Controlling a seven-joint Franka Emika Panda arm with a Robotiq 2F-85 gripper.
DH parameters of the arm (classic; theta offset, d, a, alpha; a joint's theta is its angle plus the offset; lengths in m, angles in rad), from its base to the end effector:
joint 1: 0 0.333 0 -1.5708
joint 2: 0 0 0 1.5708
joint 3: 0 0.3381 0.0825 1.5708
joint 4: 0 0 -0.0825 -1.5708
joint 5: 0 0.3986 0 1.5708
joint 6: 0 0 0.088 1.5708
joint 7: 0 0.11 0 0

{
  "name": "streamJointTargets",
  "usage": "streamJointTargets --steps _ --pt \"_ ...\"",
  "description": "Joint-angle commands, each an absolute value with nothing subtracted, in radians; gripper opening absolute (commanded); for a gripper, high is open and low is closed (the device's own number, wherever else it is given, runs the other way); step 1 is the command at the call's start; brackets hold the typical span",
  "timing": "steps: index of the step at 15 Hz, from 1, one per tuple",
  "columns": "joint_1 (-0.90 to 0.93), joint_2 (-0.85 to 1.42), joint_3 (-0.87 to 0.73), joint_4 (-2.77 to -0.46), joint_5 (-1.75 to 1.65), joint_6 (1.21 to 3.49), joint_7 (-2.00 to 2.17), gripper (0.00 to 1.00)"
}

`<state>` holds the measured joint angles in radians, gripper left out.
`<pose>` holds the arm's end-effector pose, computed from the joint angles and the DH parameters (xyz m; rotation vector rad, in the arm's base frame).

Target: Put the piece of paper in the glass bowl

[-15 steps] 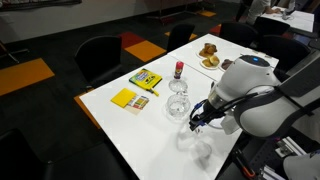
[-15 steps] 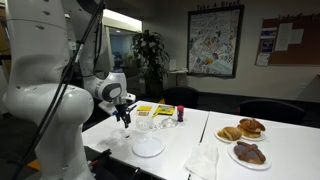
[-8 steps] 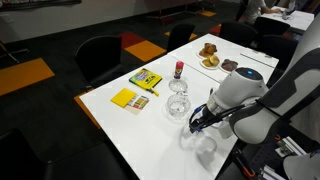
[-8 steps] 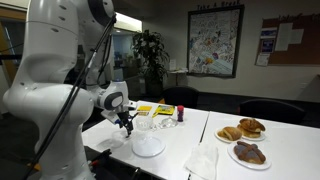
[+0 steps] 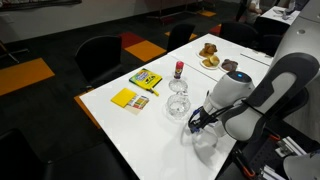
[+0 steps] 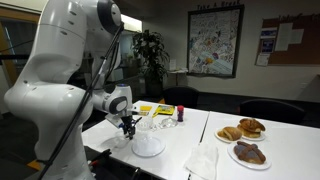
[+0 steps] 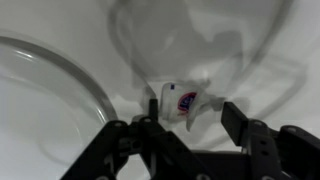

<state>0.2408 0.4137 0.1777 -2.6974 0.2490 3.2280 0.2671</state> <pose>0.3754 0.1511 0.1156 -3.0358 0.1778 -0.1301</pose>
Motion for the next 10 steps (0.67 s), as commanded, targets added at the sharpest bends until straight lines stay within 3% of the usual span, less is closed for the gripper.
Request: streamJointTargets --steps 1,7,10 --pt "0.214 0.466 0.176 -2.663 0.225 3.241 0.261 0.37" --pt "0.212 0.441 0.169 -2.664 0.229 3.229 0.269 0.01" --pt "0.217 0.428 0.171 -2.658 0.233 3.219 0.273 0.02"
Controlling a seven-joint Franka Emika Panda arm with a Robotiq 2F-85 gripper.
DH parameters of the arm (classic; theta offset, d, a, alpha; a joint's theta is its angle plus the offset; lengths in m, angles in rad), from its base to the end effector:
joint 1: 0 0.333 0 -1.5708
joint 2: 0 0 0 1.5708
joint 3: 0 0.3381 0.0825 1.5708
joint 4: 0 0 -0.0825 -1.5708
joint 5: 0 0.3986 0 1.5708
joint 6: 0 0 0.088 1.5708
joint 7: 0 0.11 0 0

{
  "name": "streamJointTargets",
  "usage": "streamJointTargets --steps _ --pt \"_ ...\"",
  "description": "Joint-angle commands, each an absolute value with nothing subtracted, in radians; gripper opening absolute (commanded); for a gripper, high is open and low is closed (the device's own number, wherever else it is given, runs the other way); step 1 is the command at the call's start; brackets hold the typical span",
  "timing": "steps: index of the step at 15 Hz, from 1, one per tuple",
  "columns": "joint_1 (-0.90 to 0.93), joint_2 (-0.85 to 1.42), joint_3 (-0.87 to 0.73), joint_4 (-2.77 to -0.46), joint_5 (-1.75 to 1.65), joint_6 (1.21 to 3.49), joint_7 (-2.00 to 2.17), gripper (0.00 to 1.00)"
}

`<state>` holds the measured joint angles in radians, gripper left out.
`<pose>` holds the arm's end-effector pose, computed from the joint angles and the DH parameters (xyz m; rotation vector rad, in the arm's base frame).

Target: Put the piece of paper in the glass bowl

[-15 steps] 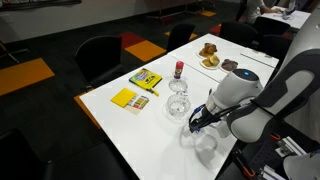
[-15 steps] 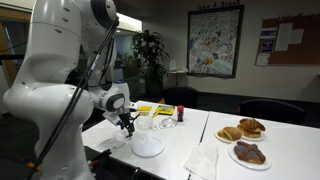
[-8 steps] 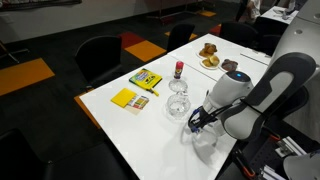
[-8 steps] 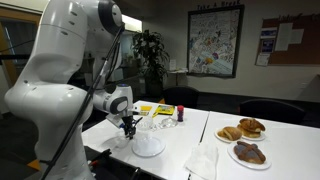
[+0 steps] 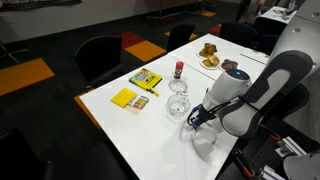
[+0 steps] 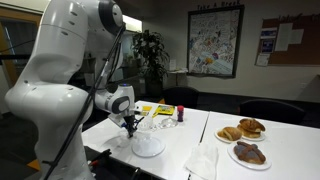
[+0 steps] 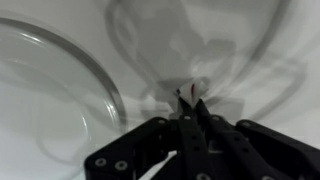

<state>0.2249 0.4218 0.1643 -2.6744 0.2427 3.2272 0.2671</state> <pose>0.3885 0.1434 0.1166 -3.0313 0.2122 -0.1533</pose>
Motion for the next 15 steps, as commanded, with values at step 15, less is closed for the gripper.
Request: streamJointTargets --steps 15 --pt "0.308 0.241 -0.022 -2.608 0.207 3.150 0.292 0.02"
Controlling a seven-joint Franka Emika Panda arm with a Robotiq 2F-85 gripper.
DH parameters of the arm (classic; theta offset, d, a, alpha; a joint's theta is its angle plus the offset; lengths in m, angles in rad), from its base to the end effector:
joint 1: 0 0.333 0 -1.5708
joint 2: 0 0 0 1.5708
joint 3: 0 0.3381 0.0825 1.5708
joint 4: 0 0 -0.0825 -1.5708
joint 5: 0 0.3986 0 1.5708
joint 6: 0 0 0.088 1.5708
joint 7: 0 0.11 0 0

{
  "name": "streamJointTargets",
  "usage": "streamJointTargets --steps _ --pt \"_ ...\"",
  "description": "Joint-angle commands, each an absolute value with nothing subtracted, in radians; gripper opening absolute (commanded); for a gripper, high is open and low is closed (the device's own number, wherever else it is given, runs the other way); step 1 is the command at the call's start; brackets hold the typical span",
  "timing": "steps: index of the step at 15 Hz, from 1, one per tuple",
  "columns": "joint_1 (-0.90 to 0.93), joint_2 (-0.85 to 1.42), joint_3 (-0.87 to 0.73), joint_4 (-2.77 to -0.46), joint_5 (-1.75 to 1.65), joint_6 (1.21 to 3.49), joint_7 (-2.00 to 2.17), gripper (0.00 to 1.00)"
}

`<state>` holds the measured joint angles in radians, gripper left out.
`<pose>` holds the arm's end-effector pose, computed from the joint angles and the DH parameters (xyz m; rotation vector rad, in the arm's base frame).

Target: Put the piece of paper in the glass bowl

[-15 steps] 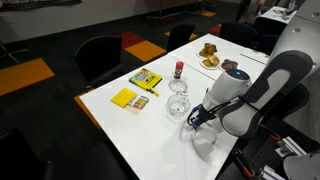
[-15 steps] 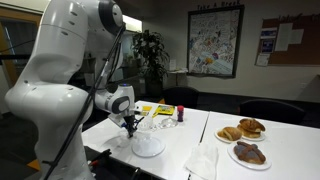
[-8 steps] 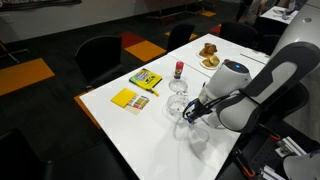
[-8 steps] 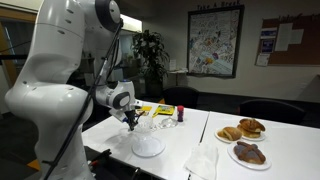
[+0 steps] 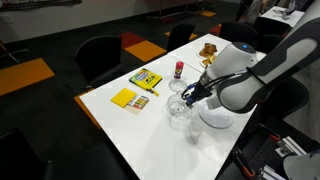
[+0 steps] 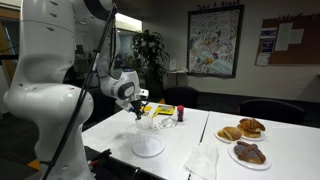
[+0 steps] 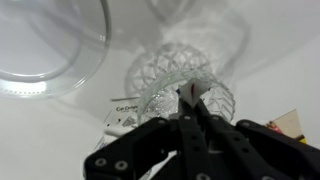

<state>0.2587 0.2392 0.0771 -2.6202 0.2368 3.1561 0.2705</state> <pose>0.4450 0.1345 0.2019 -2.9692 0.2633 -0.3980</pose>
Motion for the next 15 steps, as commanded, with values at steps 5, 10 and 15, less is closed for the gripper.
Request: streamJointTargets --steps 5,10,15 --pt "0.251 0.291 0.015 -2.579 0.189 3.255 0.256 0.26" --pt "0.100 0.314 0.246 -2.572 0.142 3.313 0.254 0.62" --pt "-0.096 0.340 0.490 -2.581 0.132 3.290 0.284 0.98"
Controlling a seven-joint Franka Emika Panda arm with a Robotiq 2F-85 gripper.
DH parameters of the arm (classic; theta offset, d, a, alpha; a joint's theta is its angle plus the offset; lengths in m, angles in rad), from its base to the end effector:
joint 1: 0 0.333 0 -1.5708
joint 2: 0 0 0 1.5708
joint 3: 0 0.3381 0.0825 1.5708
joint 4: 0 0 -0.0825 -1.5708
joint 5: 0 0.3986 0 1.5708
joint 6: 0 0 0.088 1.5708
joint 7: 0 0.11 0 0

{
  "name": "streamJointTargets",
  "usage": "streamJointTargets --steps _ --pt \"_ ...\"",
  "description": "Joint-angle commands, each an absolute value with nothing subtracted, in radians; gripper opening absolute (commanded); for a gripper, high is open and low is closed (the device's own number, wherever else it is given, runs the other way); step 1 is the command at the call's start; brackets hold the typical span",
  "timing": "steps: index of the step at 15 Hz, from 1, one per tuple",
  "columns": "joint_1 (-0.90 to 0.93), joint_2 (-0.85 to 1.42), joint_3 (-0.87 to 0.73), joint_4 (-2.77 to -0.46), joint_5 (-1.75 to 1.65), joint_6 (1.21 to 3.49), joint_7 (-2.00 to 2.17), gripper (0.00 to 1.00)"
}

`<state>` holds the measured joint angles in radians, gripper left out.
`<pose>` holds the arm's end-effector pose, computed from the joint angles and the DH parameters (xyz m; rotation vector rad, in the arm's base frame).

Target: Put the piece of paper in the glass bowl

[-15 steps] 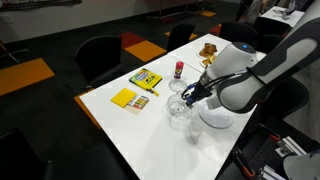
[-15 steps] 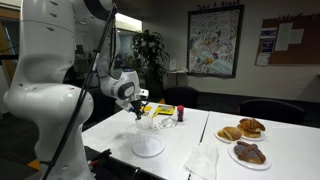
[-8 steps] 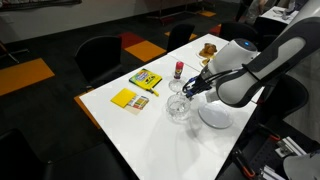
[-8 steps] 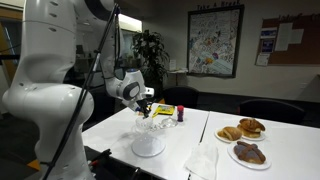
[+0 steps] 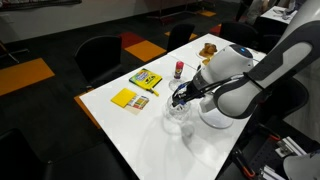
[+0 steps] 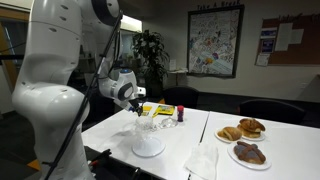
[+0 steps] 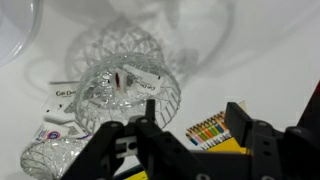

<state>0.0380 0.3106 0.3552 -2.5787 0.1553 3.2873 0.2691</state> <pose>0.4528 0.1771 0.2046 -2.8590 0.1035 -0.5065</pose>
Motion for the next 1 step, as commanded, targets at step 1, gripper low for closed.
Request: streamJointTargets --steps 1 --pt "-0.121 0.343 0.518 -2.586 0.138 3.290 0.286 0.99"
